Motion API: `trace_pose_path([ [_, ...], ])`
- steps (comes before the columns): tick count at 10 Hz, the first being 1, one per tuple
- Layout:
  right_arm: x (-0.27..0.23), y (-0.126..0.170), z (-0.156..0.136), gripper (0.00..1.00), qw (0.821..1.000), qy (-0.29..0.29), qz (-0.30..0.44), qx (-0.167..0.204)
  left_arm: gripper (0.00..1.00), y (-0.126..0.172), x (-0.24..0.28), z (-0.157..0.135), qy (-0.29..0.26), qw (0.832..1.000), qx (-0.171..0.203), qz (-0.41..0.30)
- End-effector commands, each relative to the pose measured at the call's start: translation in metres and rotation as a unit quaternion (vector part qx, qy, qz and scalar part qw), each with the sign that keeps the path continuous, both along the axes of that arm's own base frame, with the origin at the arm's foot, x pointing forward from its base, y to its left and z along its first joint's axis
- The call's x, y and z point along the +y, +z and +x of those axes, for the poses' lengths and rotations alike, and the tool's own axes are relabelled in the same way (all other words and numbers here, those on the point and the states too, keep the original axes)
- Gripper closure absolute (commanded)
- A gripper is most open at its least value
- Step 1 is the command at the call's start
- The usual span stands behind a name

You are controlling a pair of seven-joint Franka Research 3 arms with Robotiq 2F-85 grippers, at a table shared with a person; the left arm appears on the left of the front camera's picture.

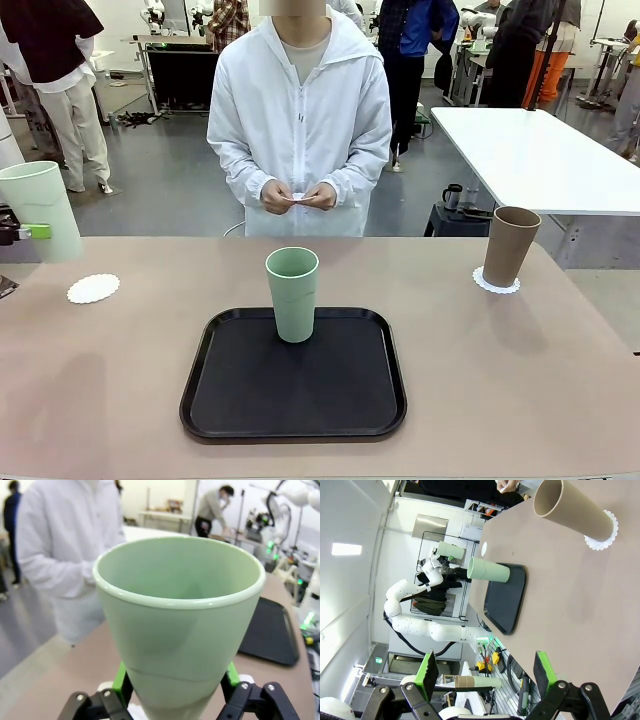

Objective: Place coasters on the table and set cups on them.
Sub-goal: Take one Reusable plastic cup from the Flat Tray and place it on a coaster set by the human.

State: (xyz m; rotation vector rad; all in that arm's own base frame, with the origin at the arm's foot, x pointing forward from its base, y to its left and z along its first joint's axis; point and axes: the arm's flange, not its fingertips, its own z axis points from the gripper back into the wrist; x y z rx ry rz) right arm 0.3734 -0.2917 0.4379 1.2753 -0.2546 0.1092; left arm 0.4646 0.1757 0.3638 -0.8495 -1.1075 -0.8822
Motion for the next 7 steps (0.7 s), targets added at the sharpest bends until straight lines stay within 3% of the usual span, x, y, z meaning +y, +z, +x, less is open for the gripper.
trace_pose_path([
  [1, 0.001, 0.0, 0.0, 0.0, 1.0, -0.001, -0.002, 0.0, 0.15, 0.003, -0.015, 0.005, 0.045, 0.999, -0.005, -0.019],
  [2, 0.001, 0.0, 0.0, 0.0, 1.0, -0.001, -0.002, 0.0, 0.15, 0.0, 0.0, 0.0, 0.0, 1.0, 0.0, 0.0],
  [6, 0.001, 0.0, 0.0, 0.0, 1.0, -0.001, -0.002, 0.0, 0.15, -0.004, -0.002, 0.002, 0.012, 1.0, 0.002, -0.004],
  [7, 0.001, 0.0, 0.0, 0.0, 1.0, -0.001, -0.002, 0.0, 0.15, -0.02, -0.005, 0.017, -0.009, 1.0, -0.009, 0.011],
])
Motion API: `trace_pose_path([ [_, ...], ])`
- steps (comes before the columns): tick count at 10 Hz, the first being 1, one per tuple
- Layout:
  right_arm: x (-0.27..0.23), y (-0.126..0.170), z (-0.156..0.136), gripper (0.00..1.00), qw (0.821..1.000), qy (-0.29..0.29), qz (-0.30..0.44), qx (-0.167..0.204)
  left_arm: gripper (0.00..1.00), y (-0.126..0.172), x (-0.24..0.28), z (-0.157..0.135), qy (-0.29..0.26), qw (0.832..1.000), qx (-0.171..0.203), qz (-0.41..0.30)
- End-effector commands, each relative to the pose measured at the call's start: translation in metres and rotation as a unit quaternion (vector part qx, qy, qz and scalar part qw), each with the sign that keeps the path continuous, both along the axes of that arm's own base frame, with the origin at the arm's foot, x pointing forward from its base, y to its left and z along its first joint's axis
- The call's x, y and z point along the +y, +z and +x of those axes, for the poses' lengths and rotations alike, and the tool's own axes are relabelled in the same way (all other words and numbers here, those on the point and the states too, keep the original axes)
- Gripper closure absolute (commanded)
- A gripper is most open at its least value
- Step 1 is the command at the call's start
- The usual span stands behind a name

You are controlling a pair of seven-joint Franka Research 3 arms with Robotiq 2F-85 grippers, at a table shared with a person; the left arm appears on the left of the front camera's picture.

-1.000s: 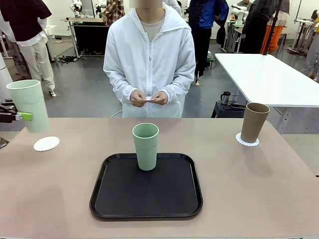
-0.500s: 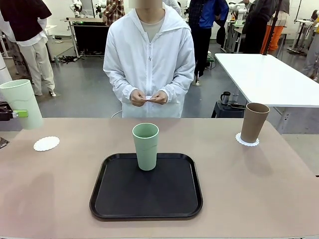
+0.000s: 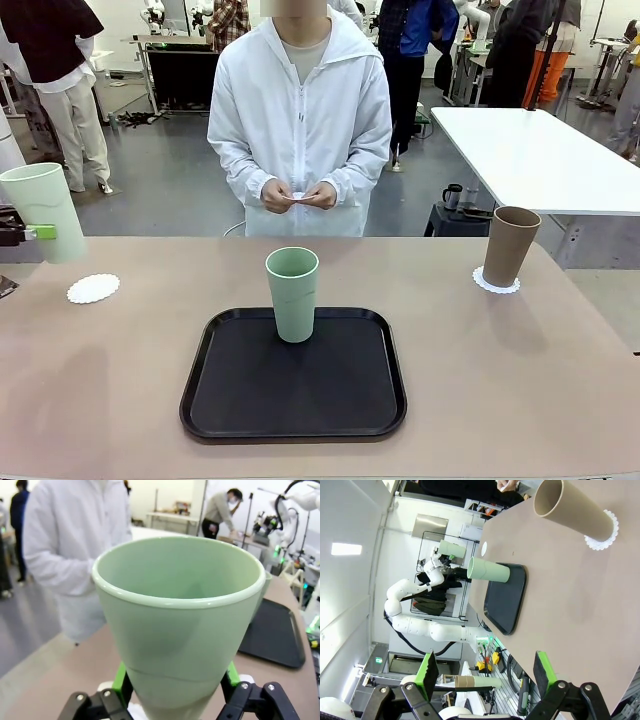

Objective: Place coasters on the table and set cups on them.
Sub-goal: Take one Reusable plastic cup from the Flat Tray and place it on a coaster set by the human.

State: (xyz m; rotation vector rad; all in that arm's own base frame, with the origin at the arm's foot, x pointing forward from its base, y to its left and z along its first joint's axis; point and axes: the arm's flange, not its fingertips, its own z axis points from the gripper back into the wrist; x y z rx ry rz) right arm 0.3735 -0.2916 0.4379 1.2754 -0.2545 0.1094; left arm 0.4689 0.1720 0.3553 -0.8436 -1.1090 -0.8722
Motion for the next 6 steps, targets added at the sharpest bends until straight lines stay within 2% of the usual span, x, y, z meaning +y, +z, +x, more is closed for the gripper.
trace_pose_path([
  [1, 0.001, 0.0, 0.0, 0.0, 1.0, -0.001, -0.002, 0.0, 0.15, -0.025, 0.0, 0.024, -0.034, 0.999, -0.025, 0.019],
  [3, 0.001, 0.0, 0.0, 0.0, 1.0, -0.001, -0.002, 0.0, 0.15, -0.049, 0.002, 0.039, -0.048, 0.998, -0.037, 0.021],
  [6, 0.001, 0.0, 0.0, 0.0, 1.0, -0.001, -0.002, 0.0, 0.15, -0.069, 0.011, 0.05, -0.058, 0.997, -0.038, 0.035],
])
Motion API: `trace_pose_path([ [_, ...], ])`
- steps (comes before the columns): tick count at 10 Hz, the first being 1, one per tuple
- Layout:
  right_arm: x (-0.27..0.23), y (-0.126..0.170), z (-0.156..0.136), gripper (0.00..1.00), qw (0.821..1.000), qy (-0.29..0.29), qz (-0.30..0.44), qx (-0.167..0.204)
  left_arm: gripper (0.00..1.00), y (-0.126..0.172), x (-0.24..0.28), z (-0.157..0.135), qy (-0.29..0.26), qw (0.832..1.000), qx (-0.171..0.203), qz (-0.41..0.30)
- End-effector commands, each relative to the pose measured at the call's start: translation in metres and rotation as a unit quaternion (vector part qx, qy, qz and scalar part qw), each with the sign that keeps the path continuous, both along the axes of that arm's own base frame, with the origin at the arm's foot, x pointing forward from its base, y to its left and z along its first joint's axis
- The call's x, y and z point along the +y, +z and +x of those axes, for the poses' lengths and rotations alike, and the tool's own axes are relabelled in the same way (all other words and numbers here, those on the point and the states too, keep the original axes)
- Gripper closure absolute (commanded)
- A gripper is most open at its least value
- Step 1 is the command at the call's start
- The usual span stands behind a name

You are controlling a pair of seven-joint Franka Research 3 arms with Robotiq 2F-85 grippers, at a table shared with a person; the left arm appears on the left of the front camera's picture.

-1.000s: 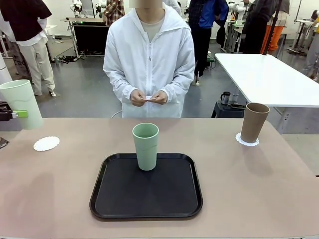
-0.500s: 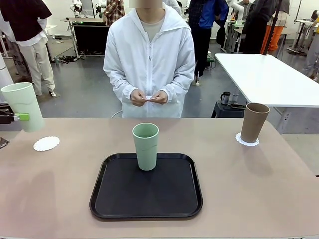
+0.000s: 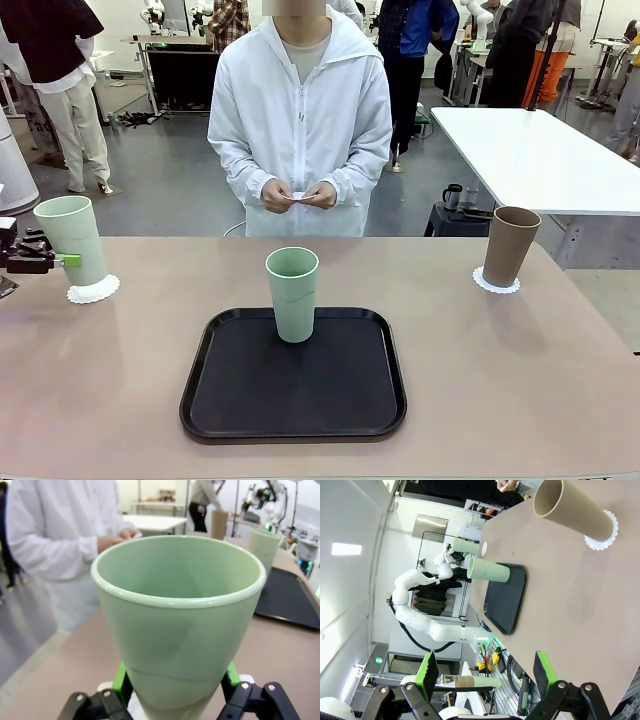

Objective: Place coasters on the table and set cups on them.
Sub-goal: Take one Reusable plastic cup from the Flat Tray and place it on a coaster set by the human.

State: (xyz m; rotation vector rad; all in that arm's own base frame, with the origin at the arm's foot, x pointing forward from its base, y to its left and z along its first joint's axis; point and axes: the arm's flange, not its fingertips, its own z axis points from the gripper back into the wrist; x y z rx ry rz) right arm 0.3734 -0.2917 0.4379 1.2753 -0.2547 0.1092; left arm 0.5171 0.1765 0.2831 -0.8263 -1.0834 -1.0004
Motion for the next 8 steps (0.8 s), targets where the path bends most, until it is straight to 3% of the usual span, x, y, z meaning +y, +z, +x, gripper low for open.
trace_pose_path([
  [1, 0.001, 0.0, 0.0, 0.0, 1.0, -0.001, -0.002, 0.0, 0.15, -0.002, 0.01, 0.003, -0.021, 0.999, -0.025, -0.002],
  [8, 0.001, 0.0, 0.0, 0.0, 1.0, -0.001, -0.002, 0.0, 0.15, -0.026, 0.019, 0.012, -0.037, 0.999, -0.031, -0.024],
])
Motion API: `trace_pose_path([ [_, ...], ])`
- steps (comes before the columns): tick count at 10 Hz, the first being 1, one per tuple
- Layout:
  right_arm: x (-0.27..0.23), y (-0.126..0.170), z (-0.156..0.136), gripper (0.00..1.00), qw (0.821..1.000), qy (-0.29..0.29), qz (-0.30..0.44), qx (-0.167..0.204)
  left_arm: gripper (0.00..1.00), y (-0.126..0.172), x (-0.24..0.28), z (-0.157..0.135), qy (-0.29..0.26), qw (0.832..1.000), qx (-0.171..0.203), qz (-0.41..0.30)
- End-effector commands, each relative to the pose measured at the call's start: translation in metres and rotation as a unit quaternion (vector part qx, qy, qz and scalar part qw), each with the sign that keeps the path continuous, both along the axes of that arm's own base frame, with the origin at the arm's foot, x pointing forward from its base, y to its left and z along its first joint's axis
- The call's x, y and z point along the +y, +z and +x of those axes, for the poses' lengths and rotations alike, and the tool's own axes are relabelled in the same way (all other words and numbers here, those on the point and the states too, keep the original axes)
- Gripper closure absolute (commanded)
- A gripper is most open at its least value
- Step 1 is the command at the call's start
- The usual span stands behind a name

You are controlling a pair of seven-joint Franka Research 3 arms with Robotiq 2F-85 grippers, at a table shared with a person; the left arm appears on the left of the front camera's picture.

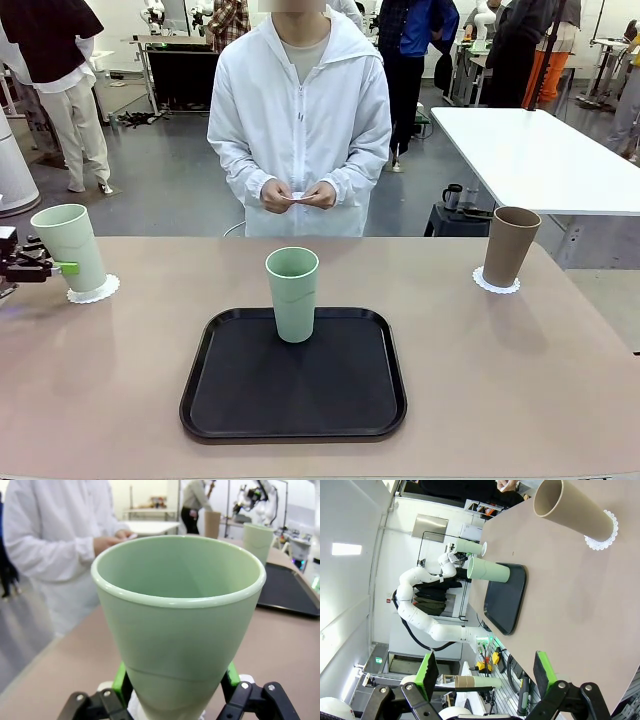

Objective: Place coasters on the table and set cups on them.
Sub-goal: Take one Reusable plastic cup from the Flat Tray and place it on a coaster set by the human.

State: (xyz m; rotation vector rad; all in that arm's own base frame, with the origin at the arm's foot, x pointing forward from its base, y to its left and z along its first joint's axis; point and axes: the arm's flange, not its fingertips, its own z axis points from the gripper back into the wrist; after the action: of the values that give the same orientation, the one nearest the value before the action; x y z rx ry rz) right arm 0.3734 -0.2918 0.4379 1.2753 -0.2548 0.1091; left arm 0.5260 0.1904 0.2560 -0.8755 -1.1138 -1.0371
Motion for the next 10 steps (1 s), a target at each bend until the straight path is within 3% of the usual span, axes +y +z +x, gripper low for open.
trace_pose_path([
  [1, 0.001, 0.0, 0.0, 0.0, 1.0, -0.001, -0.002, 0.0, 0.15, -0.002, 0.004, 0.004, -0.013, 1.0, -0.019, -0.005],
  [10, 0.001, 0.0, 0.0, 0.0, 1.0, -0.001, -0.002, 0.0, 0.15, -0.02, 0.0, 0.013, -0.012, 1.0, 0.014, 0.01],
])
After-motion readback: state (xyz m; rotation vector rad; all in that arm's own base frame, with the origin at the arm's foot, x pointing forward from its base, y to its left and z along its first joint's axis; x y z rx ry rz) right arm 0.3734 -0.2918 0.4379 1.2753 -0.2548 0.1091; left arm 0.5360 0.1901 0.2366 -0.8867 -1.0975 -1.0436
